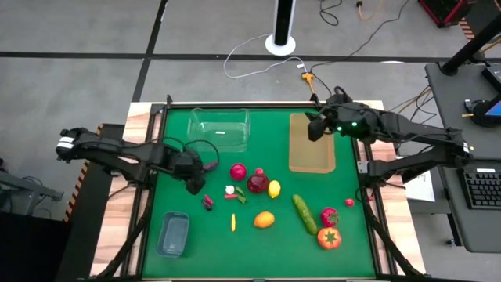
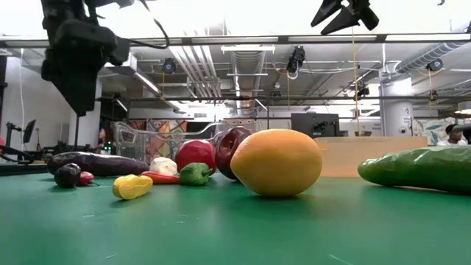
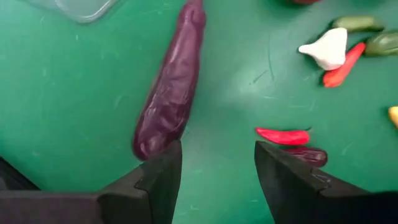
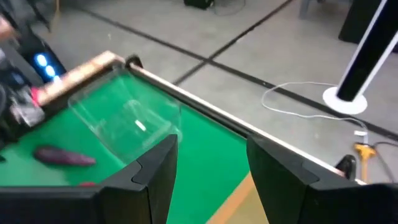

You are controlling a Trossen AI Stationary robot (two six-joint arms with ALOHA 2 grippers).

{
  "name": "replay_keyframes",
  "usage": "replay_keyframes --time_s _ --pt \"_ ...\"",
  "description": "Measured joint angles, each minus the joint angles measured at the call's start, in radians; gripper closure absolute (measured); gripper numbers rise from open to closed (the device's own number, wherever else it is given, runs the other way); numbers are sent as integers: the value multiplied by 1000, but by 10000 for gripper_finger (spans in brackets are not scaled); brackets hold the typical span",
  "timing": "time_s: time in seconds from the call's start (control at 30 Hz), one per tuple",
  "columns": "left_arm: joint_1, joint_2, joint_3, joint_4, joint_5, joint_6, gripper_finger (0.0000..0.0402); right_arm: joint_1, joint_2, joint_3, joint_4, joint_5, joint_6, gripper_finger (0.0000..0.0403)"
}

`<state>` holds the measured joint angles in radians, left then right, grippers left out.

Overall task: Sort produce into baskets
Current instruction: Put the top large purple eggplant into the transparent bin

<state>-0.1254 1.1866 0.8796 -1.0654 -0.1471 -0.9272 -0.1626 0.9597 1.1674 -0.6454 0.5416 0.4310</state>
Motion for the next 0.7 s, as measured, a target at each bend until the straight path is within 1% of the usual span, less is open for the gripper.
replay_keyframes --time_s 0.2,0.37,0.43,0.53,0.7 --pt "32 123 32 2 0 77 169 -1 26 17 7 -1 -23 218" --pt "68 235 64 -23 0 153 133 -8 32 17 7 -59 -14 218" --pt "76 273 65 -27 -1 181 126 -9 31 18 7 -78 -5 218" --pt "76 320 61 -26 -9 234 124 -9 31 23 5 -80 12 218" --pt "76 379 57 -25 -61 324 129 -9 30 34 7 -82 15 218"
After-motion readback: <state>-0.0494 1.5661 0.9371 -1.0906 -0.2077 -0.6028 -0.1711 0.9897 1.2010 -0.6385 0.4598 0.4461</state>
